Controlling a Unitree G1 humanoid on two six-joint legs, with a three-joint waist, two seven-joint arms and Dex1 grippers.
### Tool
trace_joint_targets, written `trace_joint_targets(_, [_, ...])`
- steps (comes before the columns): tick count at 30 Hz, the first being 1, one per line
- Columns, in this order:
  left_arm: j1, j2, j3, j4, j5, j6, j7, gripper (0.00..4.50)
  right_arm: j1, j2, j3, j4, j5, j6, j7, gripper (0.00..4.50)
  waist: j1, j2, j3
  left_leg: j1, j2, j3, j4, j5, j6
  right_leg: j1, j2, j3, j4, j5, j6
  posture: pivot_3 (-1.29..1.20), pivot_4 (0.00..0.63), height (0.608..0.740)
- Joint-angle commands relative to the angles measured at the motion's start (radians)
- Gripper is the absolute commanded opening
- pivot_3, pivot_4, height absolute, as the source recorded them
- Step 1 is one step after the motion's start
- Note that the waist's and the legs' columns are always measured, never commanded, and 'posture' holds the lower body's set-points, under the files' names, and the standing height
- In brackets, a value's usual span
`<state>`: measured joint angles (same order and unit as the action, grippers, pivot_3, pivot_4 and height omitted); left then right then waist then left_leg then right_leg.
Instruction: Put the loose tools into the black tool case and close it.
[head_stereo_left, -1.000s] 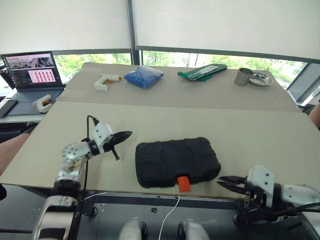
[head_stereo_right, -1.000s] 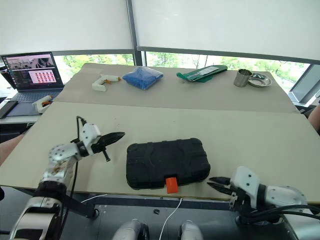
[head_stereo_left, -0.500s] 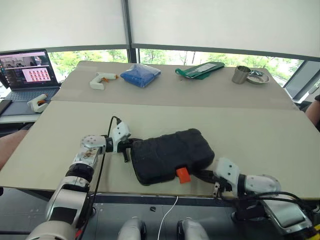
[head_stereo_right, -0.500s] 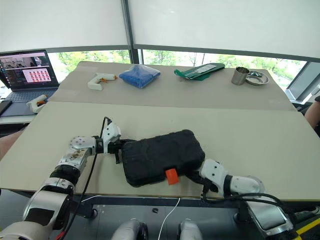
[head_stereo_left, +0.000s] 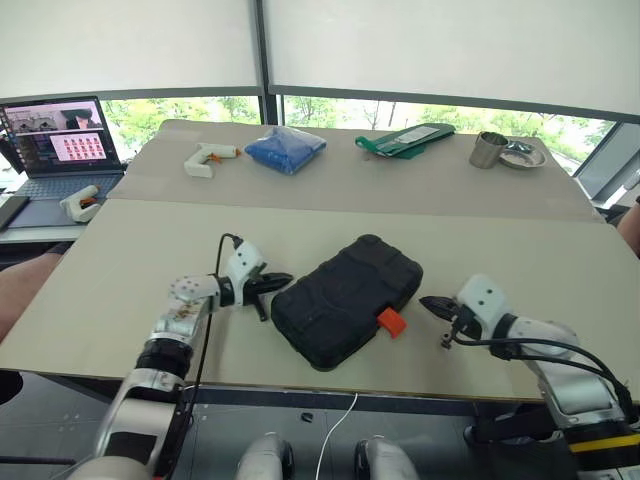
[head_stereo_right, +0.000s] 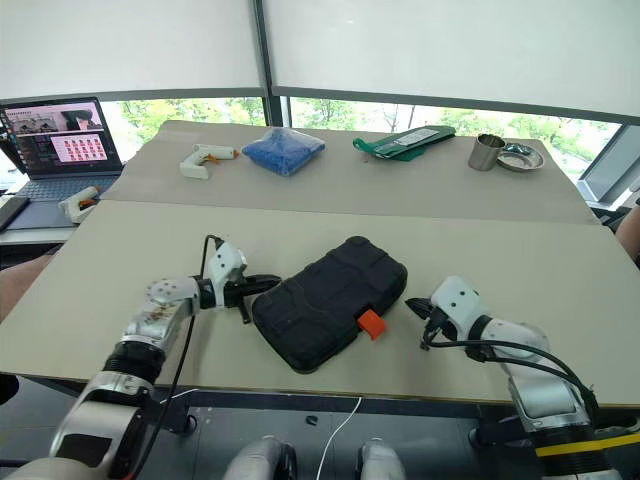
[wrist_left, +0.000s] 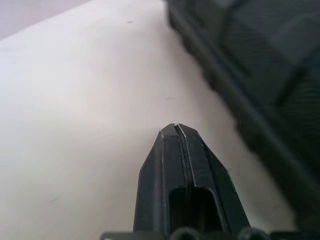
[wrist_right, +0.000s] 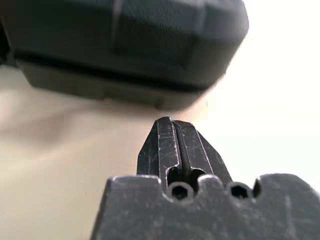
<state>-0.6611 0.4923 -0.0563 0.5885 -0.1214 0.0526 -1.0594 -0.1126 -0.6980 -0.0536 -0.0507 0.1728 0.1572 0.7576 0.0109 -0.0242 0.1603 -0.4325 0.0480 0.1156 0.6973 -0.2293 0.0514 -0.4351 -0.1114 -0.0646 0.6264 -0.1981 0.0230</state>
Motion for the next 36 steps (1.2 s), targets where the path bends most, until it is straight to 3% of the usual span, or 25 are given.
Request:
trace_joint_targets(1, [-0.06, 0.034, 0.015, -0.206, -0.122, 0.157, -0.122, 0.0, 0.057, -0.009, -0.081, -0.073, 0.097, -0.041, 0.069, 0.03, 0.003, 0.0, 0.0, 0.0, 0.0, 0.0, 0.0, 0.0, 0.0, 0.0, 0.0, 0.0, 0.0, 0.0, 0.0, 0.0, 0.15, 0.739])
trace_joint_targets(6, [-0.044, -0.013, -0.064, -0.416, -0.201, 0.307, -0.182, 0.0, 0.158, -0.004, -0.143, -0.187, 0.257, 0.008, 0.161, 0.03, 0.003, 0.0, 0.0, 0.002, -0.001, 0.0, 0.0, -0.001, 0.002, 0.004, -0.002, 0.001, -0.001, -0.002, 0.003, 0.0, 0.15, 0.739])
trace_joint_targets(10, [-0.007, -0.074, -0.187, -0.391, -0.074, 0.258, -0.1, 0.0, 0.175, -0.001, -0.147, -0.271, 0.334, 0.065, 0.172, 0.03, -0.003, 0.0, 0.0, 0.006, -0.001, -0.001, 0.0, -0.001, 0.001, 0.007, -0.001, 0.002, -0.001, -0.004, 0.007, 0.0, 0.15, 0.739])
trace_joint_targets(19, [0.059, -0.175, -0.241, -0.343, -0.02, 0.321, 0.033, 0.0, 0.134, 0.031, -0.028, -0.274, 0.252, 0.058, 0.143, 0.03, 0.004, 0.009, -0.007, 0.015, 0.0, -0.002, -0.001, 0.0, 0.0, 0.015, -0.001, 0.003, -0.001, -0.008, 0.0, 0.0, 0.15, 0.739])
trace_joint_targets(36, [0.082, -0.139, -0.204, -0.383, -0.038, 0.386, 0.034, 0.0, 0.092, 0.093, 0.14, -0.158, 0.106, 0.051, 0.122, 0.03, -0.002, 0.011, -0.015, 0.016, 0.0, -0.001, -0.003, -0.001, 0.0, 0.014, -0.001, 0.004, -0.001, -0.009, 0.0, 0.0, 0.15, 0.739])
